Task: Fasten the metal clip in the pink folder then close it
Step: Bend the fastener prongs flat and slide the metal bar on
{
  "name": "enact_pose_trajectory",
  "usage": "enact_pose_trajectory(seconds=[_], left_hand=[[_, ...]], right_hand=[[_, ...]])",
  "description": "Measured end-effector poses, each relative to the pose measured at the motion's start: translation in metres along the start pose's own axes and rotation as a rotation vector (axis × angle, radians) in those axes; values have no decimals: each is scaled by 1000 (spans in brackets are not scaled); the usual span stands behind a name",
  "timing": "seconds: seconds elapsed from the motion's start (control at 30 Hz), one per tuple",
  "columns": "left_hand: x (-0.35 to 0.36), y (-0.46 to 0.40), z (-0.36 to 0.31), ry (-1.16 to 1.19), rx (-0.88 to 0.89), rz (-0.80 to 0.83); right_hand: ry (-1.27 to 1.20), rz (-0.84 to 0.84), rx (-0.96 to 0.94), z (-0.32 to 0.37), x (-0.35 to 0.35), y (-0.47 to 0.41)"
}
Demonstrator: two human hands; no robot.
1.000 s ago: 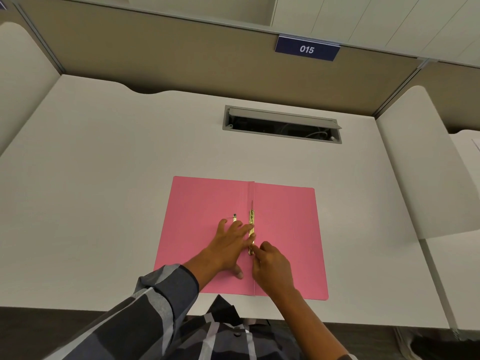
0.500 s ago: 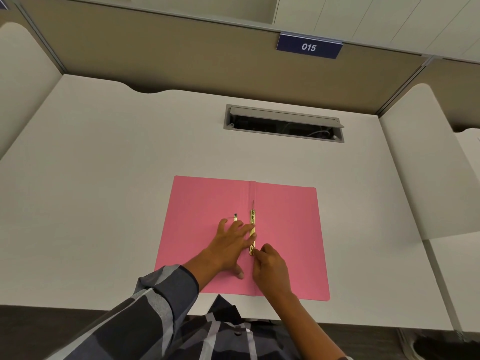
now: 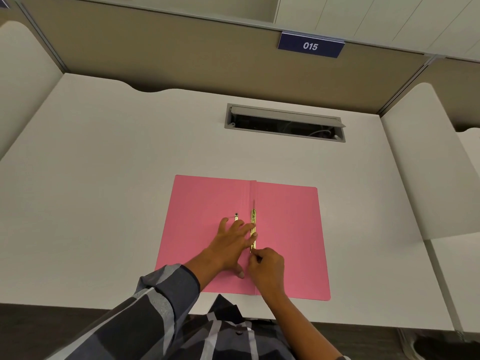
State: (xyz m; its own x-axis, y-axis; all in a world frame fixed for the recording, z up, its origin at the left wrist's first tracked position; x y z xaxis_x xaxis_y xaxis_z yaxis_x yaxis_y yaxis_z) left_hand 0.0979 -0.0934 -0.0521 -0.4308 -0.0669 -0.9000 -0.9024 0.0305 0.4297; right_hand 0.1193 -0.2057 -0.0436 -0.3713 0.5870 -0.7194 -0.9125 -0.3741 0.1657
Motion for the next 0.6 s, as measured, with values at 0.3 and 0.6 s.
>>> enact_pose_trajectory(seconds=[0.3, 0.6], left_hand=[[1, -1, 0, 16, 2, -8], [3, -1, 1, -5, -2, 20]], right_hand=[[71, -4, -28, 0, 6, 7], [151, -47, -167, -2, -5, 12]])
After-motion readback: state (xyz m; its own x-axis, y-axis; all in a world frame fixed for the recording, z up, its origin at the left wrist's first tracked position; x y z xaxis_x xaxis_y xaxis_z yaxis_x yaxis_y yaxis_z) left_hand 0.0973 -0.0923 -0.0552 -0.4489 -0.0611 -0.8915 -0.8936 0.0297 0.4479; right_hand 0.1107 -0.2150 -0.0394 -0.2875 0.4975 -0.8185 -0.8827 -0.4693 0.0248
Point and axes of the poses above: each hand's wrist, its own y-axis away from the middle knuckle, its own x-axis out of the palm, z = x × y, the point moved 9 cm from there along -y, towards the middle knuckle, and after that the axes turned 5 degrees about -x, right-handed, at the moved point
